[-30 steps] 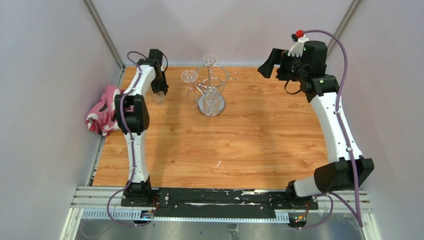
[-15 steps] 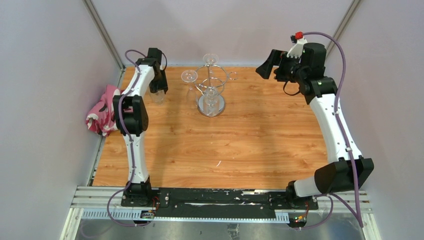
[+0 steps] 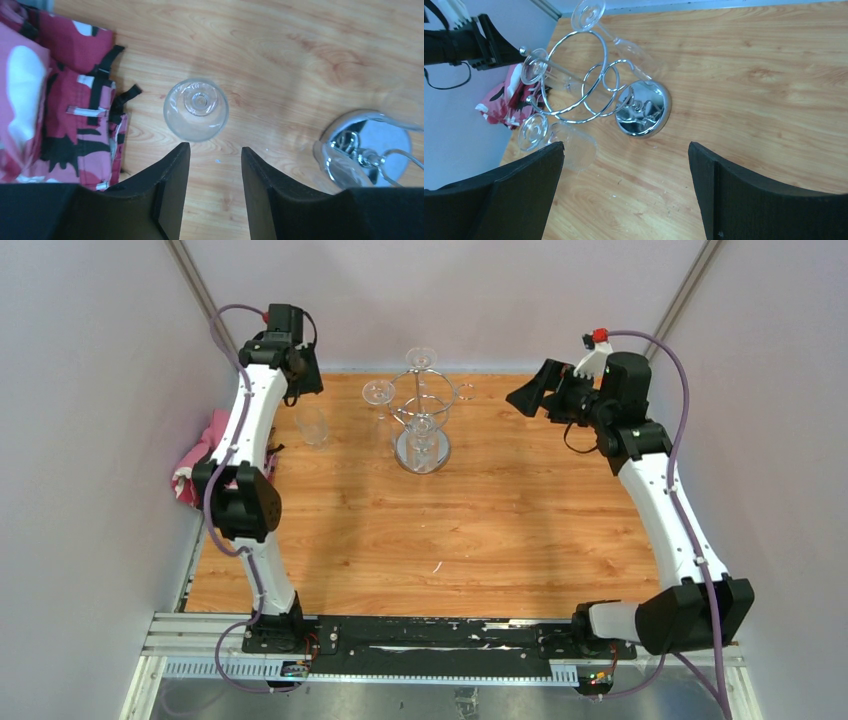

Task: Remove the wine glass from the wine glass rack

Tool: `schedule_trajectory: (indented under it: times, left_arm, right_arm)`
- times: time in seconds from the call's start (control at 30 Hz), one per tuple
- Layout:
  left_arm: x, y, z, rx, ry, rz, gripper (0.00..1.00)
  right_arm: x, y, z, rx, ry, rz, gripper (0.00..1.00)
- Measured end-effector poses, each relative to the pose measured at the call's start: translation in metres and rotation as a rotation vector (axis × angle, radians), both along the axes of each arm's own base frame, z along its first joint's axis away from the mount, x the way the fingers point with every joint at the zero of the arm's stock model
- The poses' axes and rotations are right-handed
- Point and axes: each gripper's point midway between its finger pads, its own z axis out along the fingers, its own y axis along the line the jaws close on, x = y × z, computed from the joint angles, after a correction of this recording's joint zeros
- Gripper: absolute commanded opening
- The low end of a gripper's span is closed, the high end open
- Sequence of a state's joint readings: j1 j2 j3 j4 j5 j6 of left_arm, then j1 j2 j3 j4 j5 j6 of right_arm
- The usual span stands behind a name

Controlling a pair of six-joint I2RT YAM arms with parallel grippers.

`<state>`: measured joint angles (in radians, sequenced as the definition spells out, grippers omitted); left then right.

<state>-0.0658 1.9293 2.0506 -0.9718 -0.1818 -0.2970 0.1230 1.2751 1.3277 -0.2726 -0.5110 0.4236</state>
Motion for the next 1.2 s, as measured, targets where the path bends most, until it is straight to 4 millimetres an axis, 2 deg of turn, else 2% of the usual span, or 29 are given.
schedule_trajectory:
  times: [0.13, 0.2, 0.27, 0.33, 0.43, 0.53, 0.67, 0.73, 0.83, 0.93, 1.03, 1.2]
  left_arm:
    - [-0.024, -0.026, 0.064, 0.016, -0.152, -0.051, 0.49]
    - [-0.047, -0.049, 0.098, -0.001, -0.254, -0.111, 0.50]
    - [-0.068, -0.071, 0.121, -0.044, -0.351, -0.171, 0.51]
    - [-0.093, -0.089, 0.132, -0.121, -0.447, -0.232, 0.52]
    - [-0.115, -0.105, 0.124, -0.235, -0.518, -0.290, 0.51]
    - [-0.121, -0.122, 0.108, -0.303, -0.516, -0.337, 0.51]
    - [-0.118, -0.144, 0.080, -0.354, -0.464, -0.390, 0.51]
    - [-0.119, -0.148, 0.073, -0.369, -0.455, -0.401, 0.51]
    - [-0.118, -0.150, 0.076, -0.380, -0.472, -0.406, 0.51]
    - [-0.116, -0.154, 0.082, -0.399, -0.494, -0.417, 0.50]
    - [-0.116, -0.161, 0.086, -0.434, -0.509, -0.437, 0.50]
    - [-0.112, -0.173, 0.075, -0.454, -0.485, -0.449, 0.48]
  right_arm:
    - [-0.019, 0.010, -0.003, 0.080, 0.000, 0.048, 0.83]
    - [-0.030, 0.017, -0.003, 0.136, -0.001, 0.085, 0.74]
    - [-0.039, 0.025, -0.001, 0.199, -0.009, 0.125, 0.71]
    - [-0.045, 0.031, 0.001, 0.254, -0.007, 0.159, 0.70]
    - [-0.047, 0.039, 0.002, 0.311, 0.004, 0.202, 0.66]
    - [-0.045, 0.050, 0.005, 0.344, 0.006, 0.244, 0.58]
    - [-0.037, 0.083, -0.005, 0.377, 0.060, 0.334, 0.47]
    - [-0.031, 0.103, -0.016, 0.384, 0.109, 0.376, 0.46]
    - [-0.021, 0.123, -0.033, 0.382, 0.168, 0.410, 0.44]
    - [-0.010, 0.132, -0.042, 0.379, 0.195, 0.418, 0.43]
    - [0.000, 0.136, -0.045, 0.378, 0.203, 0.419, 0.43]
    - [0.006, 0.144, -0.039, 0.386, 0.196, 0.433, 0.40]
